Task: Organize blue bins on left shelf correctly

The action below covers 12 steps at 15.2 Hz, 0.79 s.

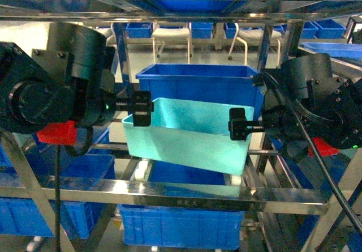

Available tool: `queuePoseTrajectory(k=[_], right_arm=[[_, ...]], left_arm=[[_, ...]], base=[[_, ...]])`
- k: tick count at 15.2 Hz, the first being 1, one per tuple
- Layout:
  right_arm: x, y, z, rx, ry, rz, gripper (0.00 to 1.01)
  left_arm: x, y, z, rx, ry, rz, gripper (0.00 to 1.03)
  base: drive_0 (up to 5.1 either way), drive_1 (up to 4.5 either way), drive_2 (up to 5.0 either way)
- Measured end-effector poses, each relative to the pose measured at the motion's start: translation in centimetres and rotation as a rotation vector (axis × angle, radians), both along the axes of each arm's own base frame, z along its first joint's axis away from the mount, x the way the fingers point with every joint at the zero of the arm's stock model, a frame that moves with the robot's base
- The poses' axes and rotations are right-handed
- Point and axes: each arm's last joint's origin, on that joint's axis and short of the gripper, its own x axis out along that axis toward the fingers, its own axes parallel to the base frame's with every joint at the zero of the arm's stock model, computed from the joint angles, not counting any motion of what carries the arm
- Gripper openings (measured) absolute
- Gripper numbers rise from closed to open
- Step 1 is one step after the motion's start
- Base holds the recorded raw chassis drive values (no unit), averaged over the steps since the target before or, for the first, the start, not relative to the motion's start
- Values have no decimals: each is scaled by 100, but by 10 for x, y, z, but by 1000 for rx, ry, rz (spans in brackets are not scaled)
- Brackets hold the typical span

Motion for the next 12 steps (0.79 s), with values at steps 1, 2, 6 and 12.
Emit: queuePoseTrajectory(k=[1, 2, 6, 12], right_arm=[[-3, 0, 1, 3, -6, 1, 98], [-5, 1, 3, 7, -10, 3, 98], [-14, 2, 3, 20, -7, 19, 98], [-60, 6, 13, 51, 42, 53, 98]], left_arm=[[-5, 0, 6, -5, -12, 0, 98], [-8, 0, 9, -5, -8, -3, 98], [-22, -1, 15, -4, 20, -7, 98], [-73, 2, 21, -10, 178, -4, 98]], base=[[0, 0, 0], [0, 0, 0], [0, 0, 0], [0, 0, 0]])
